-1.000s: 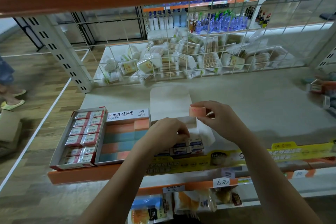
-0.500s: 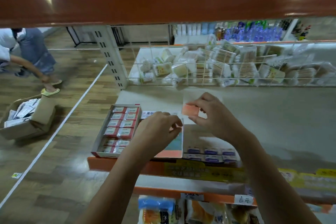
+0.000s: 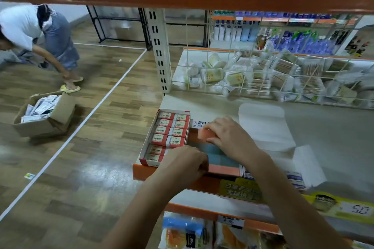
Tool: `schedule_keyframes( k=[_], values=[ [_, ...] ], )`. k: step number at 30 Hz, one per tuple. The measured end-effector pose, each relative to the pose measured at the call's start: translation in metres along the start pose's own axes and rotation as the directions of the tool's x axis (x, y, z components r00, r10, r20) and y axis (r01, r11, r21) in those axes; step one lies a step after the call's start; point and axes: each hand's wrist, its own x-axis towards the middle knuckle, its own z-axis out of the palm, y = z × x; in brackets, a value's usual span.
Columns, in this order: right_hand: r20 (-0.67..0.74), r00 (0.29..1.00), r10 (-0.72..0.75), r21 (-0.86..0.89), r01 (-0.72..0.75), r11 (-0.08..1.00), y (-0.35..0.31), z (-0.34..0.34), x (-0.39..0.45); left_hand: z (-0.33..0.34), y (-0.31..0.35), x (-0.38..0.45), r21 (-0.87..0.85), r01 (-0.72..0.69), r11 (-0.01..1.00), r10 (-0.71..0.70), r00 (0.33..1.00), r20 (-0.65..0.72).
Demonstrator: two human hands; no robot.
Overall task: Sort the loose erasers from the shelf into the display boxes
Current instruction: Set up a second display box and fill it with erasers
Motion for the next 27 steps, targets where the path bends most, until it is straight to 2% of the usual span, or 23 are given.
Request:
schedule_keyframes(
  k=[13, 18, 22, 24, 27],
  values=[
    [-0.031, 0.991, 0.131, -0.156, -0.134, 0.979, -0.003, 0.003, -0.003, 0.001, -0.008, 0.003, -0.025, -0.077, 0.997, 0.077, 0.997, 0.02],
    [-0.04, 0.984, 0.172, -0.223, -0.176, 0.959, -0.007, 0.004, 0.003, -0.003, -0.009, 0.008, -0.021, -0.114, 0.993, 0.115, 0.989, 0.091],
    [0.029, 0.984, 0.174, -0.162, -0.168, 0.973, -0.002, -0.005, 0.003, -0.012, -0.008, 0.018, 0.025, -0.159, 0.987, 0.152, 0.972, 0.178],
    [0.013, 0.985, 0.17, -0.086, -0.168, 0.982, 0.002, -0.013, -0.003, -0.018, -0.004, 0.029, 0.056, -0.16, 0.986, 0.152, 0.98, 0.128],
    [-0.09, 0.965, 0.245, -0.006, -0.246, 0.969, 0.018, -0.033, -0.028, -0.027, 0.013, 0.053, 0.131, -0.13, 0.983, 0.135, 0.99, -0.028]
  ],
)
